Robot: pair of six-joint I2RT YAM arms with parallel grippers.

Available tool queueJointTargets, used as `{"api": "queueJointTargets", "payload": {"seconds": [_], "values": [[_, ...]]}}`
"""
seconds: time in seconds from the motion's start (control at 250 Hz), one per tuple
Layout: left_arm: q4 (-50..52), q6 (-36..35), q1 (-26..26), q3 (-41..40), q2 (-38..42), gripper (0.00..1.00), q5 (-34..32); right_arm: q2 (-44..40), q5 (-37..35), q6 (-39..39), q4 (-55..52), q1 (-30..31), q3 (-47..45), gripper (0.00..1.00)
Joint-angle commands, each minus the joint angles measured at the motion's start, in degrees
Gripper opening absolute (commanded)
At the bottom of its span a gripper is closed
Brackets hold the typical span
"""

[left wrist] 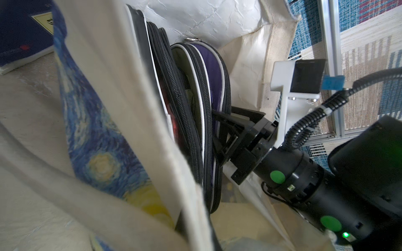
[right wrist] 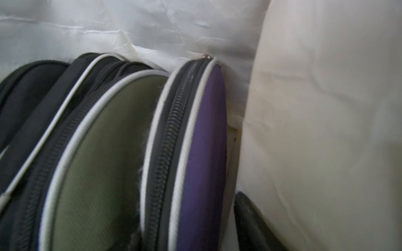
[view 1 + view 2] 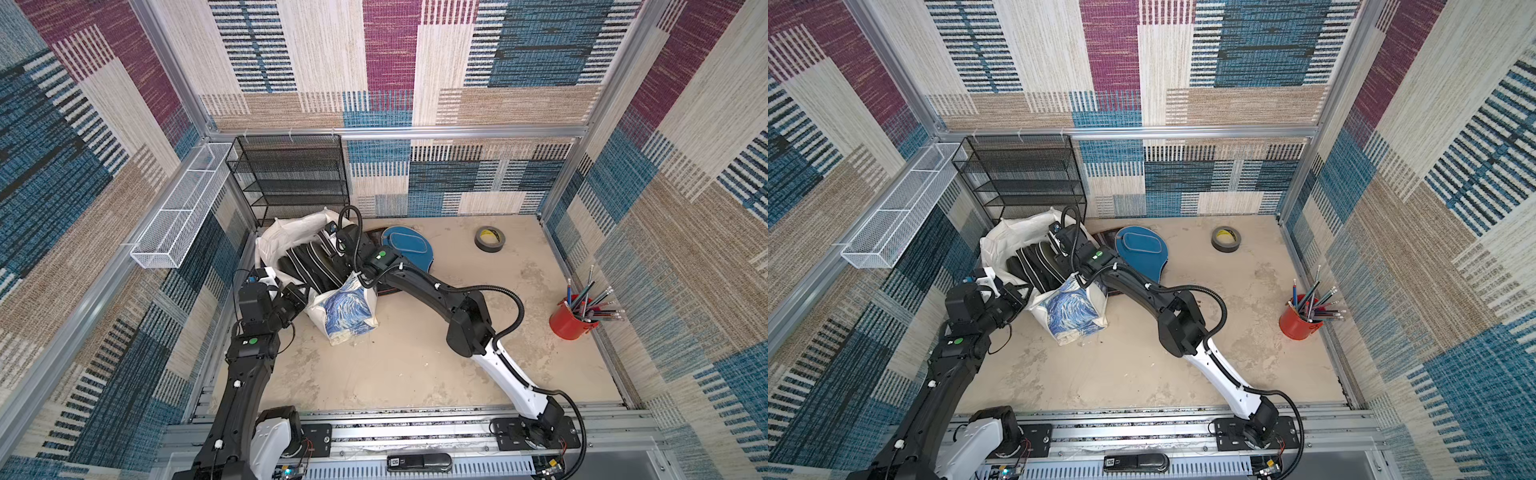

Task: Remove the ping pong set from the canvas bag
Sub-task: Pick up the ping pong set from the canvas bag.

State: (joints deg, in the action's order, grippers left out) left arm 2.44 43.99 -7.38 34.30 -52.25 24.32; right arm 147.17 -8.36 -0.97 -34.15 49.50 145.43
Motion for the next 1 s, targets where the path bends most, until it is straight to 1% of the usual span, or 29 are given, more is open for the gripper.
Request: {"api": "queueJointTargets", "payload": {"seconds": [0.0, 0.052, 0.088, 0.12, 0.16, 0.164, 0.208, 0.996], "values": [[-0.39, -1.91, 0.02, 0.12, 0.48, 0.0, -0.32, 0.82, -2.22, -0.19, -3.61, -0.14, 0.21, 0.54], [-0.4, -1.97, 0.02, 0.01, 0.41, 0.0, -0.41, 0.88, -1.59, -0.08, -3.55, -0.11, 0.04, 0.48], [-0.66, -1.79, -0.03, -0.05, 0.36, 0.0, -0.31, 0.92, -1.17, 0.02, -3.46, -0.12, 0.03, 0.41], [-0.91, -1.65, -0.06, -0.19, 0.29, 0.0, -0.3, 0.9, -0.79, 0.09, -3.47, -0.12, 0.12, 0.31], [-1.28, -1.61, -0.01, -0.35, 0.15, 0.0, -0.27, 0.77, -0.77, 0.1, -3.53, -0.02, 0.12, 0.14], [-1.29, -1.62, -0.01, -0.36, 0.18, 0.0, -0.25, 0.76, -0.77, 0.1, -3.54, -0.06, 0.12, 0.14], [-1.37, -1.6, 0.07, -0.41, -0.04, 0.0, -0.31, 0.53, -0.81, 0.1, -3.64, -0.02, 0.07, 0.0], [-4.81, -1.18, 0.04, 0.49, -3.73, 0.0, 0.05, -8.27, 0.45, -0.05, -2.41, 0.44, 1.92, 0.0]]}}
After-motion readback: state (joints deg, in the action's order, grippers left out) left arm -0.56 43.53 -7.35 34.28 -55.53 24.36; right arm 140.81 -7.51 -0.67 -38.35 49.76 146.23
